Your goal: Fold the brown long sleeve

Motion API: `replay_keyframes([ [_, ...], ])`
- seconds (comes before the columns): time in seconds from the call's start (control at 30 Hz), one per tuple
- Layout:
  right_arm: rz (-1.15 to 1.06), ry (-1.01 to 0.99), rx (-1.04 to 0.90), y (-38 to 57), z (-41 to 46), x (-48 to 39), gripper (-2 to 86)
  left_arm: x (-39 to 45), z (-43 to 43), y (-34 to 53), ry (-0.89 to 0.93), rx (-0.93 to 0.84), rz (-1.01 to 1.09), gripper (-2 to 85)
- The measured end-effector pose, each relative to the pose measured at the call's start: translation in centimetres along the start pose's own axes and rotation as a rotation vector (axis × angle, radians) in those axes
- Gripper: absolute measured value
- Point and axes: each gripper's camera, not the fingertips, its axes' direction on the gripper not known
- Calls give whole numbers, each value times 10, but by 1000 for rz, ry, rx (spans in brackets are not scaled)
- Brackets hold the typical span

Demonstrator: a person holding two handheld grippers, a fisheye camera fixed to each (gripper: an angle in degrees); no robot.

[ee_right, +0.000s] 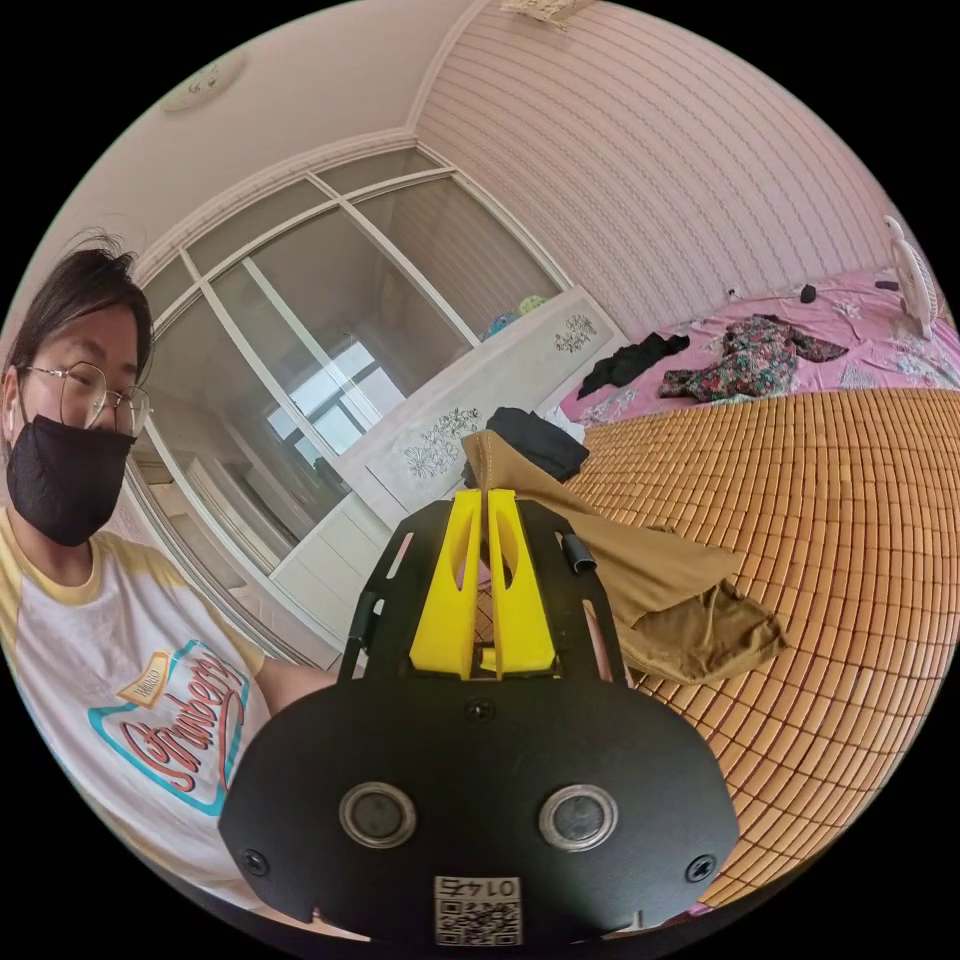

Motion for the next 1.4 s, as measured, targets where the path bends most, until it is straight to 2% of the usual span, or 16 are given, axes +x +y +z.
replay_keyframes([
  [0.1, -49, -22, 34, -21, -28, -16, 6, 14, 22, -13, -136, -18, 89, 63],
  [0.23, -62, -35, 78, -39, -60, -24, 6, 1, 19, -21, -63, -16, 133, 35],
  [0.3, -55, -92, 91, -54, -74, -27, 6, -6, -1, -29, -119, 58, 142, 24],
  [0.37, -80, -130, 111, -68, -83, -34, 6, -16, -41, -50, -259, 229, 144, 9],
  [0.53, -163, -206, 194, -118, -111, -49, 6, -6, -94, -135, -449, 386, 253, -3],
  [0.67, -246, -114, 379, -129, -183, -63, 6, 46, -136, -219, -495, 557, 388, -5],
  [0.73, -213, -34, 448, -116, -212, -58, 6, 79, -145, -252, -451, 615, 463, -5],
  [0.83, -62, 254, 414, -81, -241, -31, 6, 116, -120, -299, -309, 537, 542, -2],
  [0.9, 105, 531, 279, -45, -245, 0, 7, 118, -90, -312, -247, 455, 510, -1],
  [1.0, 276, 684, 89, -3, -235, 41, 8, 104, -54, -289, -135, 469, 463, 2],
  [1.1, 398, 778, -106, 26, -217, 79, 9, 76, -24, -242, -111, 443, 456, 12],
  [1.17, 467, 793, -184, 39, -208, 96, 10, 43, -2, -194, -103, 366, 383, 24],
  [1.4, 516, 869, -201, 42, -208, 94, 21, -25, 54, -43, 35, 40, 149, 57],
])
